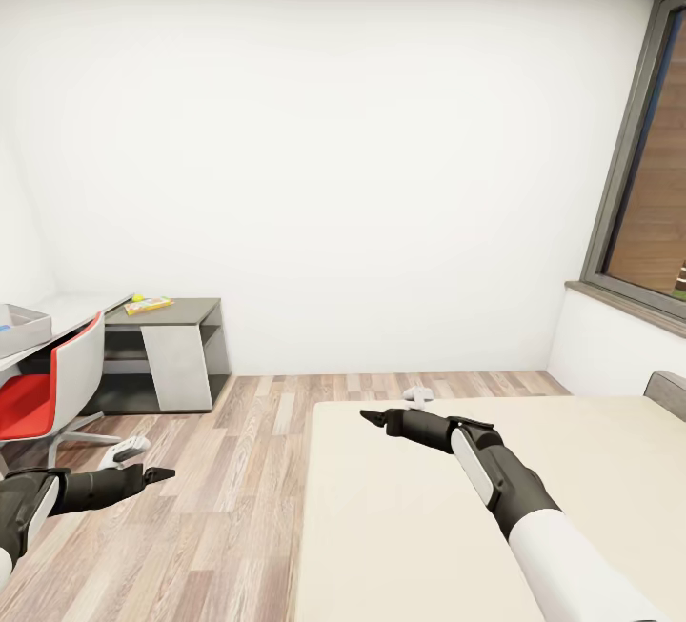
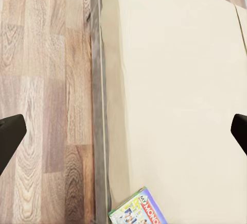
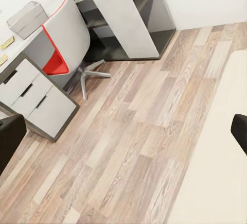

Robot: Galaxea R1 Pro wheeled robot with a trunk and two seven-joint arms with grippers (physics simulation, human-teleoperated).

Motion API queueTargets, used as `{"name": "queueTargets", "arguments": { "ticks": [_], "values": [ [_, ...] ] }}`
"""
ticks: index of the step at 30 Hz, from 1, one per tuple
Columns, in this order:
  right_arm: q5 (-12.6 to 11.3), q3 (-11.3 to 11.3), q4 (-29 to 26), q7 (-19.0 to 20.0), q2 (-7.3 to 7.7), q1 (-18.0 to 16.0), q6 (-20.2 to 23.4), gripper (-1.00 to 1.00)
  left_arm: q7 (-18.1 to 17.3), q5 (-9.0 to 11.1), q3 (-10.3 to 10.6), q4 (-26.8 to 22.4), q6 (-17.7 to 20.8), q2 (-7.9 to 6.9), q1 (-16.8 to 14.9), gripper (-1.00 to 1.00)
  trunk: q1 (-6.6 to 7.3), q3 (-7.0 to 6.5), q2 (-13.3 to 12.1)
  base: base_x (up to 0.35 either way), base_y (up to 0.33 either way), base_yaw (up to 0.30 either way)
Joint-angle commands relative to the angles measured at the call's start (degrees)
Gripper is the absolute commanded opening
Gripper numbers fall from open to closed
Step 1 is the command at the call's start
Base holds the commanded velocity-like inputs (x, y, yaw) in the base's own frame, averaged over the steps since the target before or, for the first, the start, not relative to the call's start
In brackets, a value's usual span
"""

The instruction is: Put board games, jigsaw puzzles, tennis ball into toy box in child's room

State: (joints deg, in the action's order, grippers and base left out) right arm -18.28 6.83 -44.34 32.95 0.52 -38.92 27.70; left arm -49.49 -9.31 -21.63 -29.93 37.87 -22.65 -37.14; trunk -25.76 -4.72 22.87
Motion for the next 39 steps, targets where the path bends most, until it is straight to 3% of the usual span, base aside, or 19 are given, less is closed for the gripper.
{"name": "queueTargets", "arguments": {
  "ticks": [1, 30, 39],
  "values": [
    [-0.5, 0.1, 0.0, -0.1, 0.06, 0.0, 0.4, 1.0, -0.5, -0.6, -0.4, 0.0, 0.4, 0.06, 0.0, 1.0, -0.02, 0.03, 0.0, 0.0, 0.0, 0.0],
    [-0.5, 0.1, -0.1, 0.0, -0.01, 0.0, 0.6, 1.0, -0.7, -0.6, -0.4, 0.0, 0.4, -0.03, 0.0, 1.0, -0.02, 0.03, 0.0, 0.0, 0.0, 0.0],
    [-0.5, -1.0, -0.1, 0.0, 0.0, 0.0, 0.6, 1.0, -0.7, -0.6, -0.4, 0.0, 0.4, -0.03, 0.0, 1.0, -0.02, 0.03, 0.0, 0.0, 0.081, 0.0]
  ]
}}
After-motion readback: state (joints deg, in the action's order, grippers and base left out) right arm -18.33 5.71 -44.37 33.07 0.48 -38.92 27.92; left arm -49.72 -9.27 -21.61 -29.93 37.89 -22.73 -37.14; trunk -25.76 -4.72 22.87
